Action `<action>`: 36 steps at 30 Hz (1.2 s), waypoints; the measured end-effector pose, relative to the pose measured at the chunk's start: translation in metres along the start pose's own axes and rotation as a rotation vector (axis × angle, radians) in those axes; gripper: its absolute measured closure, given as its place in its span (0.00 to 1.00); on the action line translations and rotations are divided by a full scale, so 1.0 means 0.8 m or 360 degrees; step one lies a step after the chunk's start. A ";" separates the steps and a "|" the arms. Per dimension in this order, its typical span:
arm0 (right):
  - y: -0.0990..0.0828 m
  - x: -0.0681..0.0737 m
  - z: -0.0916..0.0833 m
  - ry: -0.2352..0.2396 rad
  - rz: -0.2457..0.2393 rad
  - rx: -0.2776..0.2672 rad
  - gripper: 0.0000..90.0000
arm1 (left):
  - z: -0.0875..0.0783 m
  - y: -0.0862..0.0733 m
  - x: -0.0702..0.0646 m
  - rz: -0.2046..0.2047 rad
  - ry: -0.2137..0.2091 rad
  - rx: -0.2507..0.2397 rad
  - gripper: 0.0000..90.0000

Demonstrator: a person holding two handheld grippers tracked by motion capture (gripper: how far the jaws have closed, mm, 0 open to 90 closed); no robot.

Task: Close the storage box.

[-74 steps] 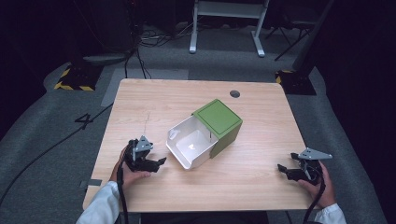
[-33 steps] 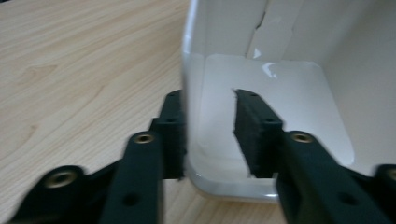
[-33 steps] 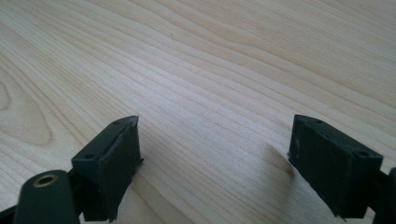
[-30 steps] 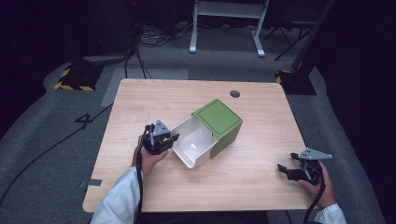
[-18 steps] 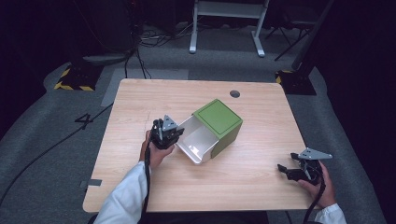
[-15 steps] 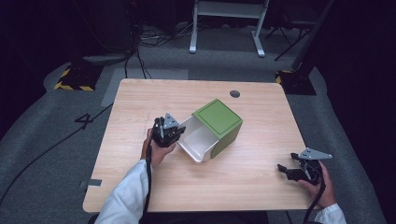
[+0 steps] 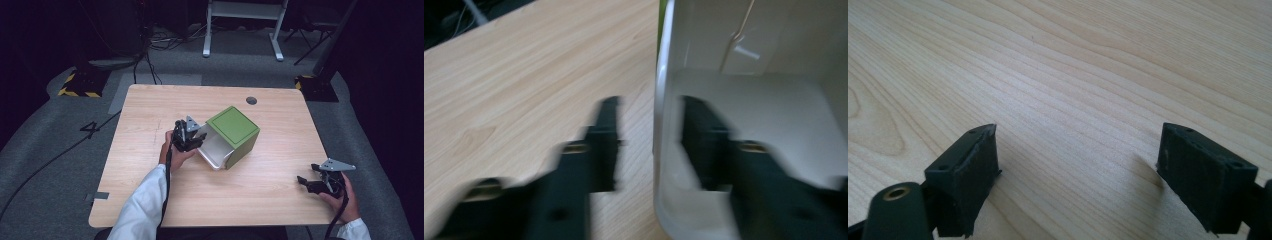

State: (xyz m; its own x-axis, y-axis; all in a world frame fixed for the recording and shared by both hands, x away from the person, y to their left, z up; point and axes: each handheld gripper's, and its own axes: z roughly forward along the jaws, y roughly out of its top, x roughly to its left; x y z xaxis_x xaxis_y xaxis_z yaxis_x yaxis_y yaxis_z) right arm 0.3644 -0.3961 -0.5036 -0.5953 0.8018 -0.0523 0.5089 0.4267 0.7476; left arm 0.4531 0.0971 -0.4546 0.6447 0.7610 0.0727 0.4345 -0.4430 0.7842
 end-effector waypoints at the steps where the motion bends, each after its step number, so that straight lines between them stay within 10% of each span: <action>1: 0.000 0.000 0.000 0.0000 -0.0001 -0.0001 0.19 | -0.004 -0.002 0.001 -0.0005 -0.0003 0.0001 0.49; 5: 0.000 0.000 0.000 0.0001 -0.0002 -0.0001 0.19 | -0.022 -0.010 0.006 -0.0022 -0.0040 -0.0033 0.31; 15: 0.000 0.000 0.000 0.0001 -0.0001 0.0000 0.19 | -0.065 -0.046 0.008 0.0045 -0.0103 -0.0045 0.28; 22: 0.000 0.000 0.000 0.0003 0.0000 0.0000 0.19 | -0.046 -0.063 -0.001 0.0066 -0.0133 0.0079 0.28; 36: 0.000 0.000 0.000 0.0004 -0.0001 0.0000 0.19 | -0.009 -0.033 -0.008 0.0067 -0.0165 0.0052 0.28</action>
State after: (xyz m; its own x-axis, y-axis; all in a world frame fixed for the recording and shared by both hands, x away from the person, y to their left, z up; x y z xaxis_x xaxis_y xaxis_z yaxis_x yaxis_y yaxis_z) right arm 0.3645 -0.3963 -0.5036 -0.5970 0.8006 -0.0509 0.5088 0.4270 0.7475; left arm 0.4328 0.1075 -0.4712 0.7237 0.6890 0.0395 0.4248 -0.4899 0.7613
